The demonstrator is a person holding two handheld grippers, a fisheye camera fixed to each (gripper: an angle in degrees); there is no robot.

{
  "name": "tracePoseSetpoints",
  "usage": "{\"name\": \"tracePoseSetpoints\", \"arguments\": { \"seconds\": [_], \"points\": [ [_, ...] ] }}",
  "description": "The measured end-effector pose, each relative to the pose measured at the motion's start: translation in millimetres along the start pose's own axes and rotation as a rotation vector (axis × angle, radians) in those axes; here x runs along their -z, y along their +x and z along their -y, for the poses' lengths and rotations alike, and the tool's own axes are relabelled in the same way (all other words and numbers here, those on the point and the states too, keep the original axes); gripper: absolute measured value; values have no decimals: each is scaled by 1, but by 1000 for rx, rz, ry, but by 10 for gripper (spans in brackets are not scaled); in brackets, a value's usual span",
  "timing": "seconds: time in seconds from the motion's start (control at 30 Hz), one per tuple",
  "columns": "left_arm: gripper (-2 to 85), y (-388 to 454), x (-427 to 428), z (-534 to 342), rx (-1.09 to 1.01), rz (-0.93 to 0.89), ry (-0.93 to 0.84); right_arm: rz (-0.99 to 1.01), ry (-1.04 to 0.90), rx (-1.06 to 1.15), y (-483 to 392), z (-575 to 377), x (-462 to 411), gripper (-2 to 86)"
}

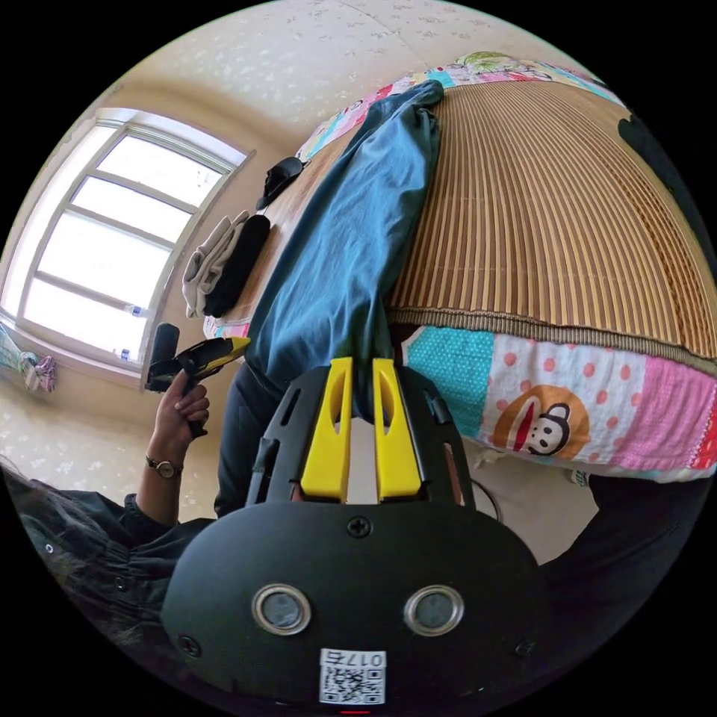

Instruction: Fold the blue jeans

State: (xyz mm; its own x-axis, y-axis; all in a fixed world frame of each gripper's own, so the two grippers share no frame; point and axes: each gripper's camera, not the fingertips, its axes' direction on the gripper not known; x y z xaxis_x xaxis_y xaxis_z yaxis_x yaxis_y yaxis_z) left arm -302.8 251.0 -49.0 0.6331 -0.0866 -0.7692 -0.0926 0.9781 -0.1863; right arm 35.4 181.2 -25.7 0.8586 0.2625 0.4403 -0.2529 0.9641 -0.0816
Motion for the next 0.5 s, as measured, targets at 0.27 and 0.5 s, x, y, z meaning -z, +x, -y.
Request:
{"name": "tracePoseSetpoints", "arguments": {
  "seconds": [0.27,0.5],
  "points": [
    [-8,17,24,2,-124,-130,8,150,-76,73,-2,15,32,11],
    [-6,-1,14,-4,-83,-86,-72,76,-143,68,12,14,33,11]
  ]
}}
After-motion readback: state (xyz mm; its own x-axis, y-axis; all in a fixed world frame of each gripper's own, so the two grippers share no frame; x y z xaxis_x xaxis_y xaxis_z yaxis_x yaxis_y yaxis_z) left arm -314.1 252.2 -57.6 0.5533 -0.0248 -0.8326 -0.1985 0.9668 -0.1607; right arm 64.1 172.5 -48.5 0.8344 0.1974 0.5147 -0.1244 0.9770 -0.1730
